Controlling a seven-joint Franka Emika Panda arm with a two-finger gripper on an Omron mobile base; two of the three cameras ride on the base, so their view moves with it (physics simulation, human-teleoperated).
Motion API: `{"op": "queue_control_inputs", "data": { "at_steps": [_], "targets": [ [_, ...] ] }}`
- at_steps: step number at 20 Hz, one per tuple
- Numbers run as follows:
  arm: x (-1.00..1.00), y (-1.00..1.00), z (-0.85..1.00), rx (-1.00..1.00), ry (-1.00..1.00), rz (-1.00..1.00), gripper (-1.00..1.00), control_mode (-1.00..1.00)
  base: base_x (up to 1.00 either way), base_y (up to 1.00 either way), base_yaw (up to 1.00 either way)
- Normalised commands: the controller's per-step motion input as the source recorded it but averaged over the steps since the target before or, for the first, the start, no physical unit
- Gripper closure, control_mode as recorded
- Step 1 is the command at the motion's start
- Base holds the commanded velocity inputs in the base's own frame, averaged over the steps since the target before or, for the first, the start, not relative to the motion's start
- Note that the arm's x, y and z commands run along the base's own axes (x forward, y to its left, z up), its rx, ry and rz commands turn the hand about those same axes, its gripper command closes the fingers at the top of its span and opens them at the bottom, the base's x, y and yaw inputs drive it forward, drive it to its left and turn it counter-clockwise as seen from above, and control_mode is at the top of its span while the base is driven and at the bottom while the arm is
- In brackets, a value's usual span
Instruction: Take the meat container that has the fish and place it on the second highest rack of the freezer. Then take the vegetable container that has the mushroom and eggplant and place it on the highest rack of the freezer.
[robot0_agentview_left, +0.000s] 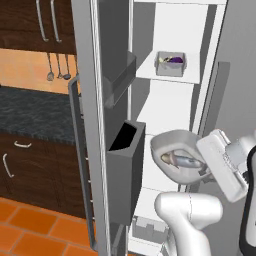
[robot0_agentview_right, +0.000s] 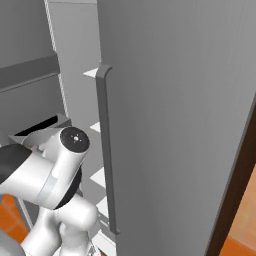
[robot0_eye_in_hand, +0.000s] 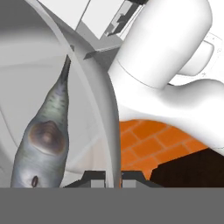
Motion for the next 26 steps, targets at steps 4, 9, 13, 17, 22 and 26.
{"op": "queue_control_inputs", "data": {
  "at_steps": [4,9,13,17,22,26],
  "targets": [
    [0.0,0.0,0.0,0.0,0.0,0.0,1.0,1.0,0.02,0.0,0.0],
    [0.21,0.0,0.27,0.0,-0.08,-0.09,1.0,-1.0,0.01,0.01,-0.01],
    [0.6,-0.06,0.54,0.0,-0.03,-0.2,1.0,-1.0,0.0,0.0,0.0],
    [0.86,-0.09,0.24,0.0,0.1,-0.08,1.0,-1.0,0.0,0.0,0.0],
    [0.82,-0.03,-0.03,0.0,0.14,0.0,1.0,-1.0,0.0,0.0,0.0],
    [0.77,-0.05,-0.08,0.0,0.14,0.0,1.0,-1.0,0.0,0.0,0.0]
  ]
}}
